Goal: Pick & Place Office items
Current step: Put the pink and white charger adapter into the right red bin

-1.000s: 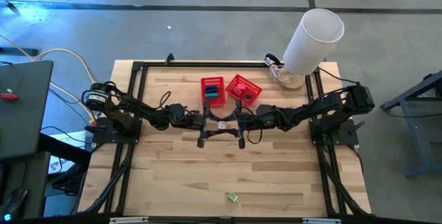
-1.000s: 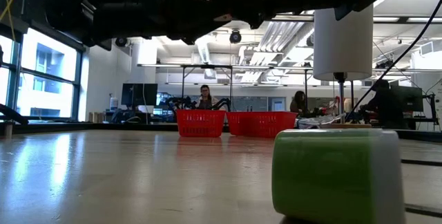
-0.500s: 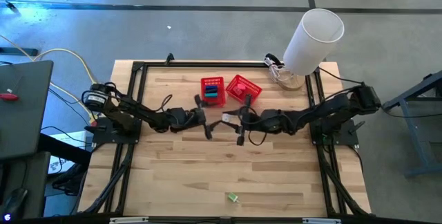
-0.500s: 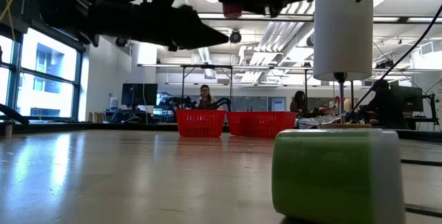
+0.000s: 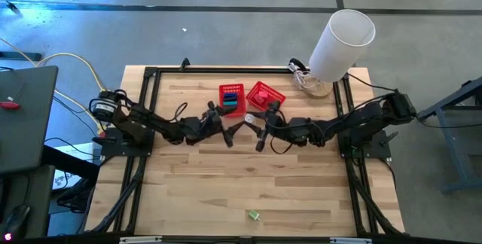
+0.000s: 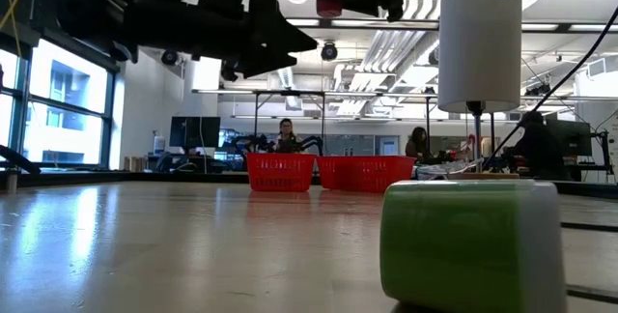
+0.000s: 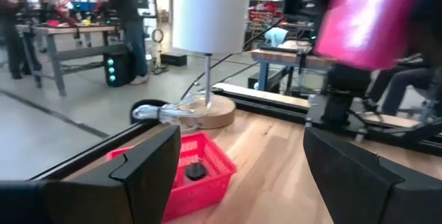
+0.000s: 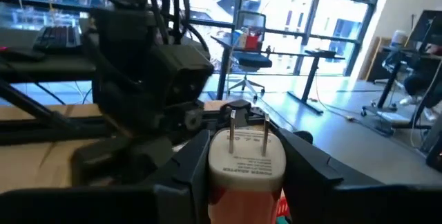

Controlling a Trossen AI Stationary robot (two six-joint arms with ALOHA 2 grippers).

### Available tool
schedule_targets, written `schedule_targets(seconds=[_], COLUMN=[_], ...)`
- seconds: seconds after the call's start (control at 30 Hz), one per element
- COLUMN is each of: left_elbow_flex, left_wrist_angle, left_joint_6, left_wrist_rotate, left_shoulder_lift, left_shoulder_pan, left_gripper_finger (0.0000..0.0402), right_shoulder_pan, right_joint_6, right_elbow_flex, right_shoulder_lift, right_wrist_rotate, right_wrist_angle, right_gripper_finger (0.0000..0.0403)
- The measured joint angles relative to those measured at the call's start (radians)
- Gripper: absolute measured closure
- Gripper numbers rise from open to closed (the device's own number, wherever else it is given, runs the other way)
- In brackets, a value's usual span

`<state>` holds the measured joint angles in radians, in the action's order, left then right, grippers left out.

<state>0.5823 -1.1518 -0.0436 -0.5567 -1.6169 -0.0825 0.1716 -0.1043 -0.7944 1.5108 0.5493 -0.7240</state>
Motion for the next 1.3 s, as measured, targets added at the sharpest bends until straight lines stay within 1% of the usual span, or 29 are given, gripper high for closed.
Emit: schedule_targets(seconds=[0.17,0.27,0.33,0.43,0.53,0.63,0.87,1.03,1.1,1.3], left_elbow_flex=[0.017,0.055,0.099,0.162,0.202,0.209,0.209,0.209,0.208,0.211], left_wrist_angle=[0.005,0.011,0.013,0.015,-0.012,-0.051,-0.059,-0.111,-0.123,-0.124], left_joint_6=[0.005,0.030,0.061,0.158,0.250,0.284,0.316,0.354,0.352,0.286], left_wrist_rotate=[-0.002,-0.007,-0.016,-0.095,-0.182,-0.206,-0.231,-0.243,-0.232,-0.177], left_shoulder_lift=[-0.004,-0.034,-0.076,-0.133,-0.163,-0.164,-0.164,-0.165,-0.166,-0.166], left_shoulder_pan=[0.003,-0.012,-0.026,-0.054,-0.078,-0.084,-0.083,-0.091,-0.092,-0.084], left_gripper_finger=[0.0106,0.0106,0.0106,0.0106,0.0106,0.0106,0.0107,0.0107,0.0107,0.0107], right_shoulder_pan=[-0.013,-0.018,-0.024,-0.024,-0.029,-0.028,-0.028,-0.028,-0.028,-0.028], right_joint_6=[0.030,0.033,0.036,0.040,0.045,0.051,0.055,0.055,0.052,0.033], right_elbow_flex=[0.000,0.000,0.000,0.000,0.000,0.000,0.000,-0.001,-0.002,-0.001], right_shoulder_lift=[0.000,0.000,0.000,0.000,0.000,0.000,0.000,0.000,0.000,-0.001], right_wrist_rotate=[-0.001,-0.001,-0.002,-0.001,-0.007,-0.010,-0.015,-0.021,-0.022,-0.036], right_wrist_angle=[-0.006,-0.007,-0.013,-0.010,0.002,0.013,0.036,0.062,0.061,0.044], right_gripper_finger=[0.0277,0.0277,0.0277,0.0277,0.0277,0.0277,0.0277,0.0277,0.0277,0.0277])
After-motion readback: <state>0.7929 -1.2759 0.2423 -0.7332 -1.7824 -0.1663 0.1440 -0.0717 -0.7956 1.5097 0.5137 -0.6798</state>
